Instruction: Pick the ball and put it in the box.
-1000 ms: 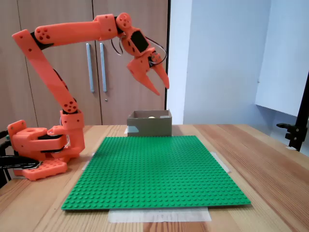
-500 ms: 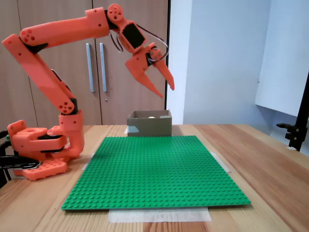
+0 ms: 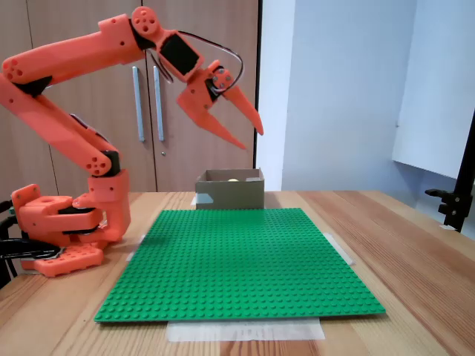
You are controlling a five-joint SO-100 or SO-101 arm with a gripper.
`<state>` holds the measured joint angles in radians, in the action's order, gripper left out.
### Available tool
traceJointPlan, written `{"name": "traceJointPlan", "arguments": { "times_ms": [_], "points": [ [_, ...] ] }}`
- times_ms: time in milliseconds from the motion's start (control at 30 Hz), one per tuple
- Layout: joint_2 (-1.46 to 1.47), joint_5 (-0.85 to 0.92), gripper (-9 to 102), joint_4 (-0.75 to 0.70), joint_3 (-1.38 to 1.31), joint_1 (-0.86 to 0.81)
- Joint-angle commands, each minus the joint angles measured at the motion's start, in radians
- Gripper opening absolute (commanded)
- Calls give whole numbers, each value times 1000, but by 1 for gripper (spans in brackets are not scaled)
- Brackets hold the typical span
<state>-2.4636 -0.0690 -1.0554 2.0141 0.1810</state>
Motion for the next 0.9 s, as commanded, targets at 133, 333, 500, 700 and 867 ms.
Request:
{"name": "traceJointPlan", "arguments": {
  "times_ms": [133,333,500,700,867],
  "points": [
    [-138,8,17,23,72,-3],
    [-218,28,15,35,146,-9],
    [-261,38,12,49,189,-31],
    [-316,54,9,75,250,-64],
    [-364,57,7,87,304,-78]
  ]
}}
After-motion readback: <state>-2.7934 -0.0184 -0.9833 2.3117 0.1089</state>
